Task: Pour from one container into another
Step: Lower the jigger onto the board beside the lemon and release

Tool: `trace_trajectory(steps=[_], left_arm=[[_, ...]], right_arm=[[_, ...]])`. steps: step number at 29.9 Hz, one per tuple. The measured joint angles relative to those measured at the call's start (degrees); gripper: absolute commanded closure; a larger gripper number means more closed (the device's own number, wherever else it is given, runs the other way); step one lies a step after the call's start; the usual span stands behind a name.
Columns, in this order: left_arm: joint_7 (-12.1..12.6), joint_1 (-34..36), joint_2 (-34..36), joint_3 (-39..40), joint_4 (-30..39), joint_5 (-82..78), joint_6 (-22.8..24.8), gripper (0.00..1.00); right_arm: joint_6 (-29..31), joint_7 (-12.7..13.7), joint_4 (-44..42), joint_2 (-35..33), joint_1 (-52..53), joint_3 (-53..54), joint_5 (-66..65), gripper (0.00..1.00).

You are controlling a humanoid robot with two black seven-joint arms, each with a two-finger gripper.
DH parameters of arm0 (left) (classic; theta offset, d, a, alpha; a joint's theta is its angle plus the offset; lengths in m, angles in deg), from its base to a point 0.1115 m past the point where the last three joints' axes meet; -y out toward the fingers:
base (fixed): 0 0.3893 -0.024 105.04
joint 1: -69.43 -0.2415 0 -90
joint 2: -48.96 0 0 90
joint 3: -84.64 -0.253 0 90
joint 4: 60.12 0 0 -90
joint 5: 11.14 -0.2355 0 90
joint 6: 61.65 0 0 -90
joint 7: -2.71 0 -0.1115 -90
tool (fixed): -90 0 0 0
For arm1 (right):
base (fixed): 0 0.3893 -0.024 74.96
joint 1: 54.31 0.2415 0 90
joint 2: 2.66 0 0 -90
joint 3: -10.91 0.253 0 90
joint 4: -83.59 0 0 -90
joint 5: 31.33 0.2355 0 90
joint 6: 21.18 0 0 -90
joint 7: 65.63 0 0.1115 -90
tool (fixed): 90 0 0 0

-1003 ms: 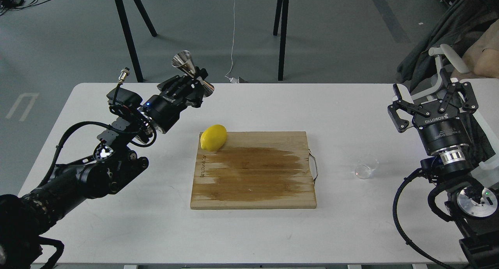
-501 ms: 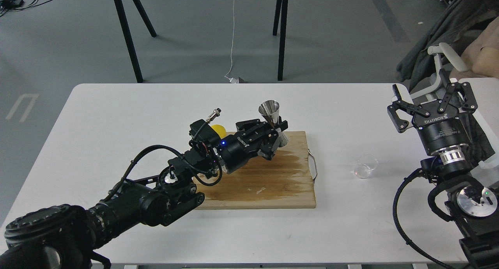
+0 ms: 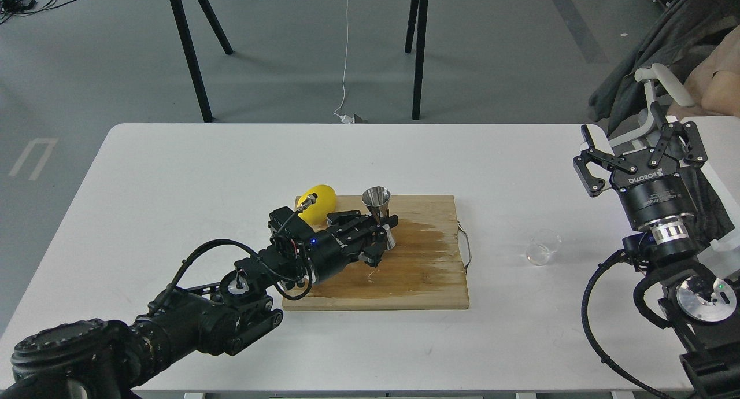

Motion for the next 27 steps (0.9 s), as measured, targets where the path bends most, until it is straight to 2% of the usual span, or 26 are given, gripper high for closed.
trace_trajectory(steps=[6, 15, 24, 27], left_arm=[[0.0, -0.75, 0.01, 0.0, -0.02, 0.05, 0.0, 0.75], [0.0, -1.35, 0.02, 0.0, -0.01, 0.01, 0.0, 0.64], [0.0, -1.38, 0.01, 0.0, -0.01, 0.08, 0.0, 0.46], [0.0, -1.38, 0.01, 0.0, 0.01, 0.08, 0.0, 0.36]], right_arm=[[0.0, 0.0, 0.0, 0.02, -0.03, -0.17, 0.0, 0.01], [0.0, 0.0, 0.0, -0.02, -0.26, -0.26, 0.0, 0.01], [0.0, 0.0, 0.0, 0.11, -0.27, -0.29, 0.0, 0.01], [0.0, 0.0, 0.0, 0.17, -0.27, -0.26, 0.0, 0.01]])
